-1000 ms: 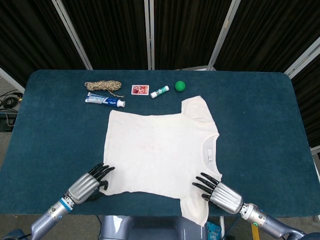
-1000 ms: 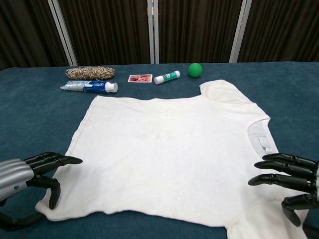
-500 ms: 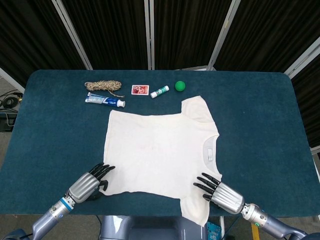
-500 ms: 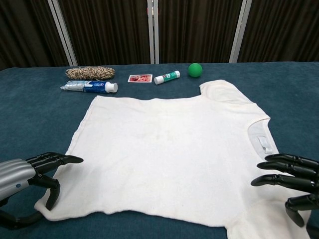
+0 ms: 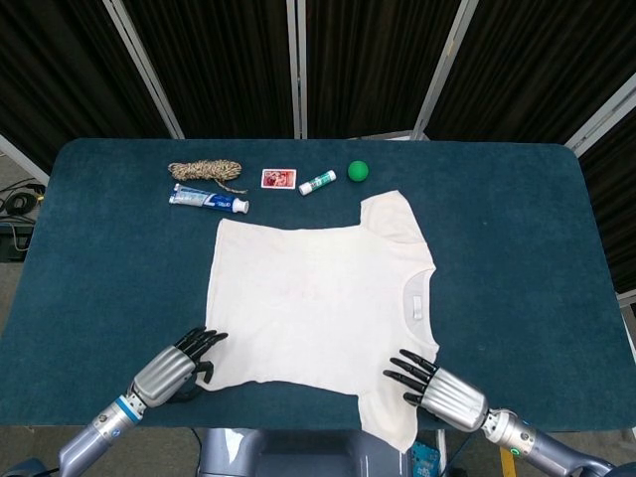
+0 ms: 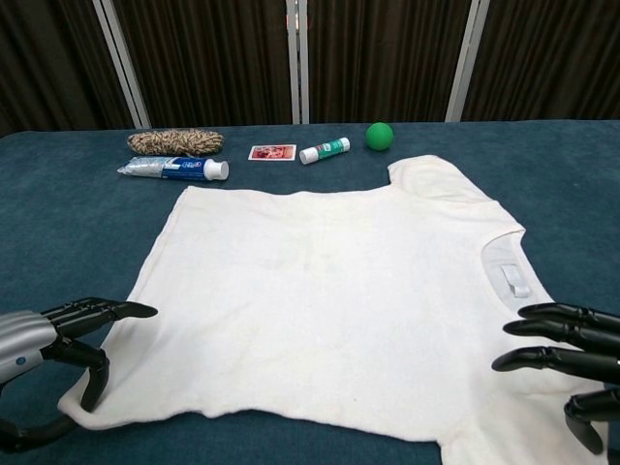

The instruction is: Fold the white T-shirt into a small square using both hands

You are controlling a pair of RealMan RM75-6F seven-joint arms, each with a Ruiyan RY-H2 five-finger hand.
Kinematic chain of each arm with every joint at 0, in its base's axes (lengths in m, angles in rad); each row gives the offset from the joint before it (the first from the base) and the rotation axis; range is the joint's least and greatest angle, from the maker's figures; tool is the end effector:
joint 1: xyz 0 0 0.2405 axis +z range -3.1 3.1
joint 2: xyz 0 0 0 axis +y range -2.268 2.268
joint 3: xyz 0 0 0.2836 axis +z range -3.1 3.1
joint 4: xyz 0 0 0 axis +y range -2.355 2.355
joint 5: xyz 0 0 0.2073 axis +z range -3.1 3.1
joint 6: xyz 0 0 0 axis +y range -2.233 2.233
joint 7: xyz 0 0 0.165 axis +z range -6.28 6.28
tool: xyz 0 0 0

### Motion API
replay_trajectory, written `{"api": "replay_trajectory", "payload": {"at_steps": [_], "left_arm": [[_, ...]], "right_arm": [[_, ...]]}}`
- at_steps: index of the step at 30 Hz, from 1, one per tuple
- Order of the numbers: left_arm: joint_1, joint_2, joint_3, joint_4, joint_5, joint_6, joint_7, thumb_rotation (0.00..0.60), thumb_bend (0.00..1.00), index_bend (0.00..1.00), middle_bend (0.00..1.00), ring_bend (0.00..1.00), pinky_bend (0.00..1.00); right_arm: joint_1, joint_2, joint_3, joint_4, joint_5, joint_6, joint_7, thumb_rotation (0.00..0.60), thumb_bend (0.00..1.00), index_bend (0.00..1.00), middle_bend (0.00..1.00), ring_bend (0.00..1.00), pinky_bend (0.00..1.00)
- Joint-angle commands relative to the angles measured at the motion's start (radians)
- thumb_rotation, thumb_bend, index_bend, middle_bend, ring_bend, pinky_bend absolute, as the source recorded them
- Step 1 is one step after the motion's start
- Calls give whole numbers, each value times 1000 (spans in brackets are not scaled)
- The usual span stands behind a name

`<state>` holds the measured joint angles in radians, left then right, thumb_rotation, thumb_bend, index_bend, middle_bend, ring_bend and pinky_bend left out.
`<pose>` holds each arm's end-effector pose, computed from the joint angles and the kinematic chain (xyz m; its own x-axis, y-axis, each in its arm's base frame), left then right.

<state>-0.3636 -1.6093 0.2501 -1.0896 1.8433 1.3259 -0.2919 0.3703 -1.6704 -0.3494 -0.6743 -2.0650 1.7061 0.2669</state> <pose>-0.2943 0.2085 -0.0430 0.3794 0.4122 0.8284 0.8225 -0.5603 -0.0979 -0.3052 -0.1989 -0.0109 0.5567 -0.0980 0.8249 -0.4717 -0.8547 0.2168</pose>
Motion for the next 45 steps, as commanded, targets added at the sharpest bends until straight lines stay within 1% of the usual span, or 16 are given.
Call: {"api": "replay_trajectory", "payload": {"at_steps": [1, 4, 8, 15, 20, 26, 32, 36, 42, 44, 45], "left_arm": [[2, 19, 14, -19, 10, 12, -17, 600, 574, 819, 0, 0, 0], [3, 47, 29, -44, 31, 37, -17, 600, 574, 825, 0, 0, 0], [7, 89, 49, -88, 60, 72, -8, 600, 574, 831, 0, 0, 0], [14, 147, 89, -150, 105, 102, 12, 600, 575, 837, 0, 0, 0], [19, 174, 111, -177, 126, 114, 8, 600, 576, 842, 0, 0, 0], [11, 203, 152, -209, 142, 97, -59, 600, 576, 846, 0, 0, 0], [-6, 229, 178, -248, 150, 59, -84, 600, 577, 847, 0, 0, 0], [-11, 244, 193, -269, 162, 44, -78, 600, 576, 847, 0, 0, 0], [-10, 242, 190, -277, 162, 39, -79, 600, 576, 847, 0, 0, 0], [-10, 235, 176, -275, 153, 43, -82, 600, 577, 847, 0, 0, 0], [-11, 231, 160, -272, 141, 48, -90, 600, 577, 847, 0, 0, 0]], "right_arm": [[2, 12, -10, -17, -15, 12, -2, 600, 431, 725, 152, 0, 0], [10, 36, -22, -51, -38, 30, -18, 600, 431, 725, 155, 0, 0], [27, 83, -39, -135, -71, 37, -43, 600, 431, 726, 157, 0, 0], [52, 159, -66, -282, -129, 20, -113, 600, 431, 728, 161, 0, 0], [54, 191, -82, -337, -151, 6, -134, 600, 430, 729, 161, 0, 0], [50, 216, -102, -370, -172, -5, -139, 600, 431, 730, 162, 0, 0], [48, 223, -109, -378, -188, -10, -139, 600, 431, 731, 162, 0, 0], [53, 235, -115, -390, -207, -12, -138, 600, 431, 736, 161, 0, 0], [54, 245, -112, -400, -207, -25, -137, 600, 431, 736, 161, 0, 0], [54, 246, -104, -402, -194, -29, -125, 600, 430, 736, 161, 0, 0], [54, 248, -91, -403, -174, -31, -113, 600, 430, 736, 161, 0, 0]]}}
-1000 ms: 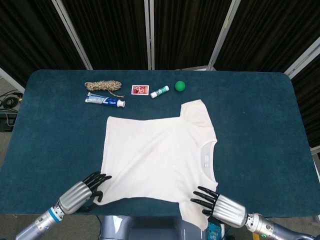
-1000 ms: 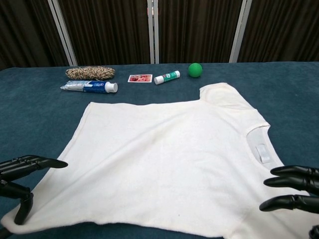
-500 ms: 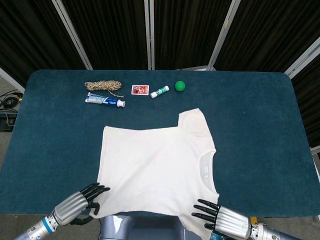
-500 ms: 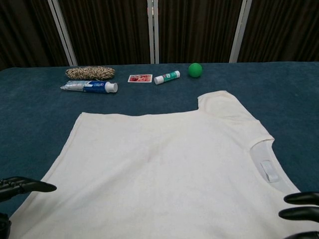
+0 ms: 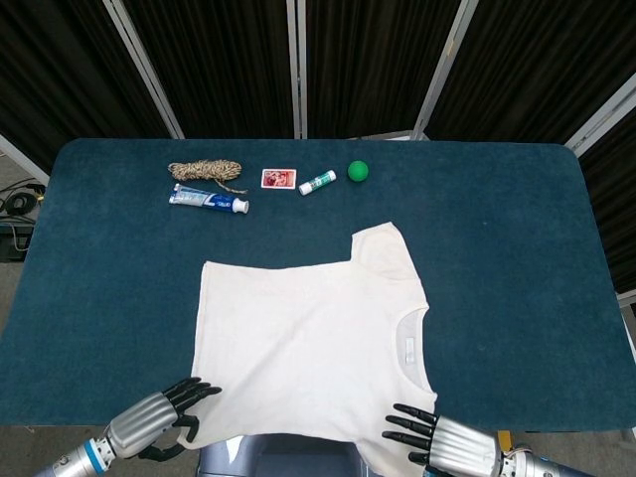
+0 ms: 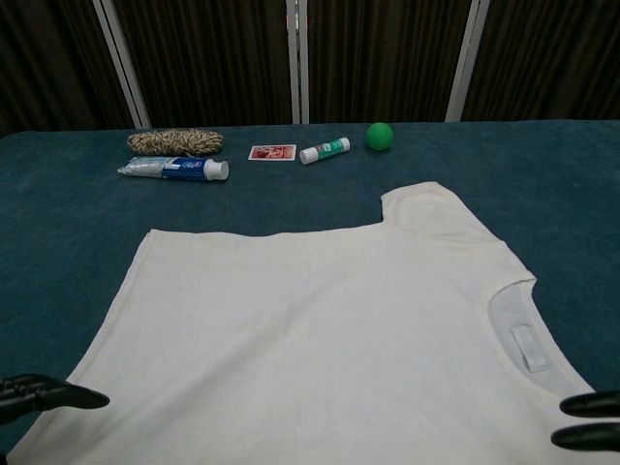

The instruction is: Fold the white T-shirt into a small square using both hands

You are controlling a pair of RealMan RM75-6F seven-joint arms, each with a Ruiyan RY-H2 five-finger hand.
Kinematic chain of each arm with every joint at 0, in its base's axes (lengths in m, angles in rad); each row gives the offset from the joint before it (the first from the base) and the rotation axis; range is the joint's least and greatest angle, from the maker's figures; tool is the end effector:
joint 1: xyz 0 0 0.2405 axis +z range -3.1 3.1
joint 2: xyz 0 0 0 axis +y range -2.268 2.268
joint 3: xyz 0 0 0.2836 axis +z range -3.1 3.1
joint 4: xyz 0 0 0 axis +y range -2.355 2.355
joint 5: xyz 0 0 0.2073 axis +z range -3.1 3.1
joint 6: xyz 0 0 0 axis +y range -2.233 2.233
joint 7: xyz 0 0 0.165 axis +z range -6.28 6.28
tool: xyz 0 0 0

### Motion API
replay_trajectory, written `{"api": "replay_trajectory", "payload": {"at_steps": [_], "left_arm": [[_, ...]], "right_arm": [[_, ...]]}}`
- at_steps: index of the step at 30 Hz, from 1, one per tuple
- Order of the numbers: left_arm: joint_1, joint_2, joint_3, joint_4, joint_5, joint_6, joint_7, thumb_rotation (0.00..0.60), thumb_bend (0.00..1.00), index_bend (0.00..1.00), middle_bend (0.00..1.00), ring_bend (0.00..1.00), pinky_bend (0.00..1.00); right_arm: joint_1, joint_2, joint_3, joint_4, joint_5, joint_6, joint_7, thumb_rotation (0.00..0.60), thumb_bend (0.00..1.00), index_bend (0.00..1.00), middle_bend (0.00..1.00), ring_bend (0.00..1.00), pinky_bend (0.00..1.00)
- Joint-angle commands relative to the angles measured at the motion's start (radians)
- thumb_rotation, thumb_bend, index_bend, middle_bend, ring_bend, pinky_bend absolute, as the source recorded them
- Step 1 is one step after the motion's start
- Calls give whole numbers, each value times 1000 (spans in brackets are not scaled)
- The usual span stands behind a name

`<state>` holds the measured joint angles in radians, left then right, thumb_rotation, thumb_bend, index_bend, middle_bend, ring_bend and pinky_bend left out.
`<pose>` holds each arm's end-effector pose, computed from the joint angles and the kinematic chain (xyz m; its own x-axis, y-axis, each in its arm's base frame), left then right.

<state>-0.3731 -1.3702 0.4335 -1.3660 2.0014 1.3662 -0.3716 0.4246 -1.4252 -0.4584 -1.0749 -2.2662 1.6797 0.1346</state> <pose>-0.2863 0.1426 0.0113 0.3305 0.6119 0.7185 0.8231 -0.5594 0.0978 -0.2796 -0.1452 0.0340 0.5725 -0.2049 0.7939 -0.3800 -0.9243 0.0354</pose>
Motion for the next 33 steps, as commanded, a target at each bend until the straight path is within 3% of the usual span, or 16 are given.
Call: {"api": "replay_trajectory", "payload": {"at_steps": [1, 9, 12, 17, 21, 33], "left_arm": [[-4, -13, -40, 10, -29, 10, -17, 600, 576, 847, 0, 0, 0], [-37, -31, -159, 19, -143, -30, -27, 600, 577, 847, 0, 0, 0], [-75, -44, -245, 38, -213, -73, -9, 600, 582, 847, 0, 0, 0], [-104, -46, -287, 42, -255, -118, -5, 600, 603, 847, 0, 0, 0], [-156, -52, -364, 61, -346, -205, -10, 600, 603, 847, 0, 0, 0], [-208, -61, -432, 111, -461, -325, -10, 600, 606, 847, 0, 0, 0]], "right_arm": [[1, 4, 29, -3, 43, -7, 31, 600, 430, 736, 161, 0, 0], [43, 27, 134, -18, 165, -59, 99, 600, 430, 736, 161, 0, 0], [77, 45, 191, -57, 248, -121, 156, 600, 430, 737, 162, 0, 0], [104, 57, 228, -77, 290, -175, 153, 600, 430, 737, 163, 0, 0], [154, 42, 301, -74, 373, -276, 153, 600, 430, 737, 163, 0, 0], [235, -8, 428, -15, 541, -462, 181, 600, 429, 737, 164, 0, 0]]}}
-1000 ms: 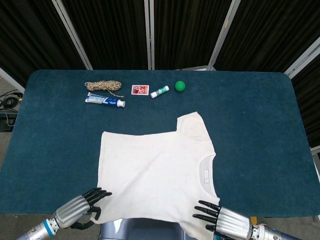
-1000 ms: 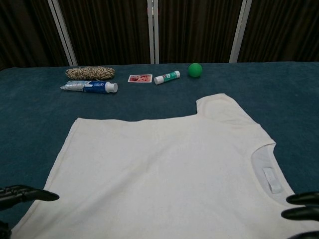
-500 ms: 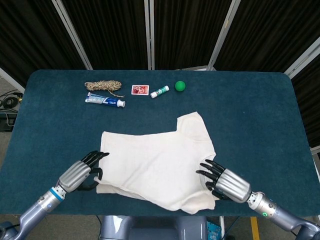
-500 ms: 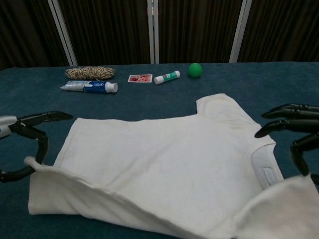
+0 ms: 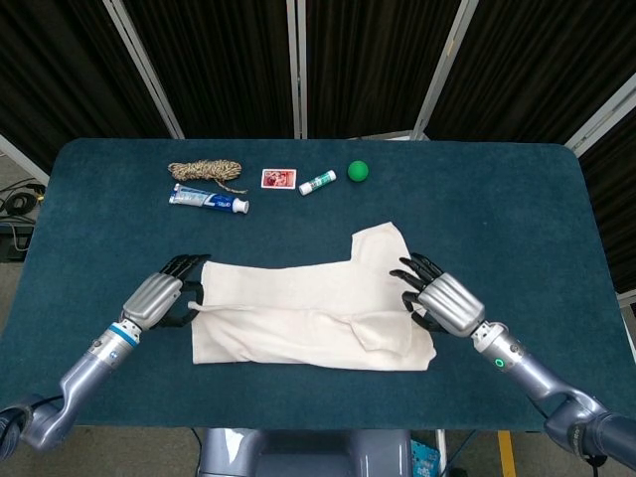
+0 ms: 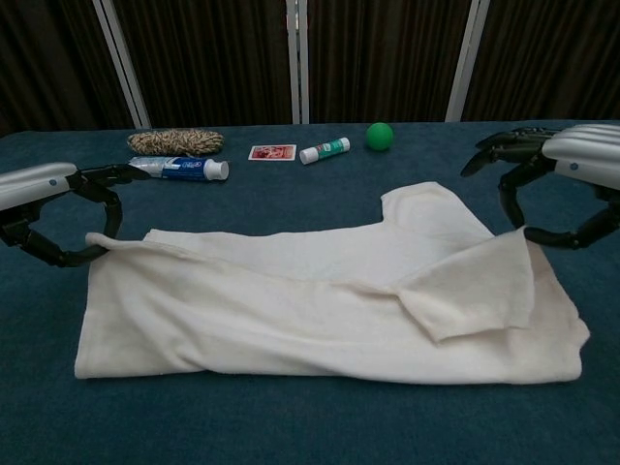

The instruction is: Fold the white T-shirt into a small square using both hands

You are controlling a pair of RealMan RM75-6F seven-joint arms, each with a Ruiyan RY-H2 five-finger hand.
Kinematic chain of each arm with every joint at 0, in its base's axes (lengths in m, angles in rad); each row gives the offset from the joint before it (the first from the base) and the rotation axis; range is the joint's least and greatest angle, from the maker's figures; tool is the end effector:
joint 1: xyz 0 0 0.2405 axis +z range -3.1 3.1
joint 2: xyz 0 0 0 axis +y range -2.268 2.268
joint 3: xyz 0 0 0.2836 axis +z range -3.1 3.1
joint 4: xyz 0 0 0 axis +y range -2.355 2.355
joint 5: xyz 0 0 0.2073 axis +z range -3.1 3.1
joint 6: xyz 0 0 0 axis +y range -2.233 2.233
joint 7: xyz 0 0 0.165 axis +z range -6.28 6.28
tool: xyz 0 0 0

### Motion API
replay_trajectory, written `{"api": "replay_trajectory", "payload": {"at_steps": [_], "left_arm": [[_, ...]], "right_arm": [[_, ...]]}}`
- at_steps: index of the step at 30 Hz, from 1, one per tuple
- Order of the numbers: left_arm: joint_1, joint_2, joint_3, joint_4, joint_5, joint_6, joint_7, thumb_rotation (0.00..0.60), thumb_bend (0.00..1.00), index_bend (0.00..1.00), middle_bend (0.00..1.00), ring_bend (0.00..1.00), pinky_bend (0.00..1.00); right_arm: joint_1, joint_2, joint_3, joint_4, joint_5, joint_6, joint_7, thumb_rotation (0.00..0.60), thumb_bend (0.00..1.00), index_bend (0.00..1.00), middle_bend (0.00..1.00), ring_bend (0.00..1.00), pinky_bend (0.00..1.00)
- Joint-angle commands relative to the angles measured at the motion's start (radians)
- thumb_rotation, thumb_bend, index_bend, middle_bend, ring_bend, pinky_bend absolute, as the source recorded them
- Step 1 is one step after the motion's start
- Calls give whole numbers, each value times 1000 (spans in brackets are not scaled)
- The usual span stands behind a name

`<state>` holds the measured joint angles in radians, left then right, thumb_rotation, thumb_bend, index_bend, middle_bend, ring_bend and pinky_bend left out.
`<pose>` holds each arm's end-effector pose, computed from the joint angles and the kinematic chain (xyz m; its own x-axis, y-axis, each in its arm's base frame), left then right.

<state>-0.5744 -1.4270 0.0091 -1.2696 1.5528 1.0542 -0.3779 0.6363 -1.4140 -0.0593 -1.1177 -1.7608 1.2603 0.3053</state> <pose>-0.2655 0.3397 0.0203 0.2559 0.3828 0.8877 0.9257 -0.3618 -0.1108 -0.2427 -0.3527 0.0479 0.4932 -0.1292 0.8603 -0.7025 -0.6424 0.3062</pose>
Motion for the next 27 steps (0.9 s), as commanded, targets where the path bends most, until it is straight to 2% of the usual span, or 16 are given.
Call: {"api": "replay_trajectory", "payload": {"at_steps": [1, 12, 27], "left_arm": [[-7, -5, -9, 18, -16, -14, -7, 600, 606, 847, 0, 0, 0], [-12, -39, -34, 116, -39, -15, -105, 600, 605, 847, 0, 0, 0], [-43, -84, -66, 184, -86, -69, -91, 600, 605, 847, 0, 0, 0]], "right_arm": [[26, -22, 32, 34, 40, -48, 10, 600, 430, 737, 164, 0, 0], [59, -80, 79, 129, 107, -112, 19, 600, 430, 737, 165, 0, 0], [84, -124, 115, 207, 168, -172, 2, 600, 429, 737, 165, 0, 0]]}}
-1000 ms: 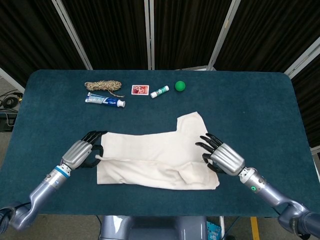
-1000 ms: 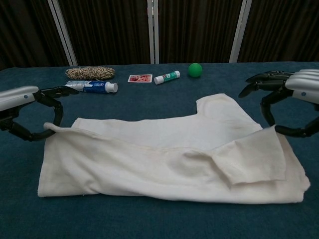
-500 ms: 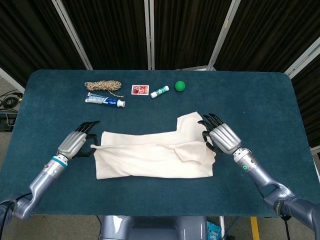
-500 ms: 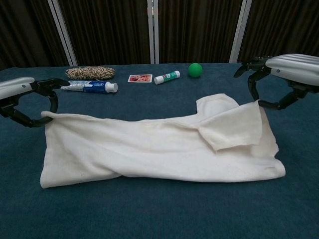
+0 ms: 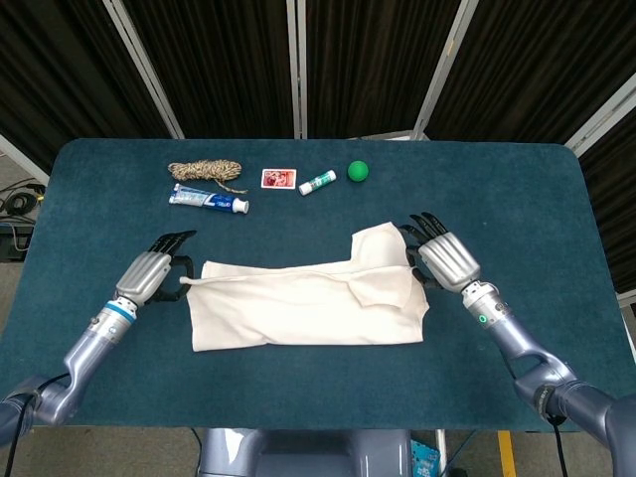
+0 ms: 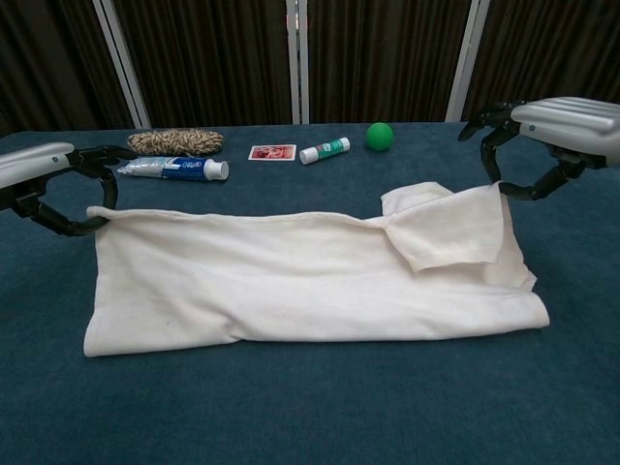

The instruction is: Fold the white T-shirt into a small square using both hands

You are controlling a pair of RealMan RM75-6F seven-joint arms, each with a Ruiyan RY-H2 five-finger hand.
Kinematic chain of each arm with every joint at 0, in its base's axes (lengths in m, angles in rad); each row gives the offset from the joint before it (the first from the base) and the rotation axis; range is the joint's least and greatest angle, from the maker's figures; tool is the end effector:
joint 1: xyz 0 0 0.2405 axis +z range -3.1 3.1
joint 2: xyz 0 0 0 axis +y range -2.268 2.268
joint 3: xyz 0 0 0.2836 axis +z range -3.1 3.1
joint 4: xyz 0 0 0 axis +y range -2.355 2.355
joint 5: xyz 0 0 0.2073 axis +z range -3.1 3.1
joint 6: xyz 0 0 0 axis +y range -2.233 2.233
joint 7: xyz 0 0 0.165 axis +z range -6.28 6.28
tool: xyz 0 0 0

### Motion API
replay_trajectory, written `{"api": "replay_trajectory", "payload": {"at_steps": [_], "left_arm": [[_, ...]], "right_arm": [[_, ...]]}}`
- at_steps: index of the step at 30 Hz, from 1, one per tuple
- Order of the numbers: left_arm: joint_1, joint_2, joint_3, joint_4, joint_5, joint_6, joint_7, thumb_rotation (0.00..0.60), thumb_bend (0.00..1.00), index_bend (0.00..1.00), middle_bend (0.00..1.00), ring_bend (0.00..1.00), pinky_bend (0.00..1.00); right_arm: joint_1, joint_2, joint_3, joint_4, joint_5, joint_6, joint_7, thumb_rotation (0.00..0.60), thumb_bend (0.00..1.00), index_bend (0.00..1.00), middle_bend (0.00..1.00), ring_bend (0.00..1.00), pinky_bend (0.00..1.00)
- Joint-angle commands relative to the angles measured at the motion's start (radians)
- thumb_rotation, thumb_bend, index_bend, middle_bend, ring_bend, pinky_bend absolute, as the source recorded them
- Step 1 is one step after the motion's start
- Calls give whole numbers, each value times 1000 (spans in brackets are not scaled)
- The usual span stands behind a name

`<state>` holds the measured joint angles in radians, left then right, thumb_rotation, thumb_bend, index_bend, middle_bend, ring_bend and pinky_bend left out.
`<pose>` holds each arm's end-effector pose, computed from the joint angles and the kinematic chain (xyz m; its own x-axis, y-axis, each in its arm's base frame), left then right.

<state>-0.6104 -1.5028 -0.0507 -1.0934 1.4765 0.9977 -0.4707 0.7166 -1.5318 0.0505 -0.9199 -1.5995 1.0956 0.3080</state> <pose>-0.2802 0.3802 0.0201 0.1963 0.3417 0.9191 0.9582 -0.2660 -0.1058 -0.2430 -0.4211 0.0384 0.5017 -0.0948 0.8598 -0.7710 -0.4997 0.3948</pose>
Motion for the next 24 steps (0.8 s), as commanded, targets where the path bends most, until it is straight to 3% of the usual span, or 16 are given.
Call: {"api": "replay_trajectory", "payload": {"at_steps": [1, 24], "left_arm": [[-12, -10, -9, 13, -15, -24, 4, 600, 605, 846, 0, 0, 0], [-65, -69, -28, 106, -66, -145, 6, 600, 606, 846, 0, 0, 0]], "right_arm": [[7, -10, 7, 17, 11, -14, 0, 600, 429, 737, 165, 0, 0], [54, -119, 15, 189, 55, -117, -1, 600, 429, 737, 165, 0, 0]]}}
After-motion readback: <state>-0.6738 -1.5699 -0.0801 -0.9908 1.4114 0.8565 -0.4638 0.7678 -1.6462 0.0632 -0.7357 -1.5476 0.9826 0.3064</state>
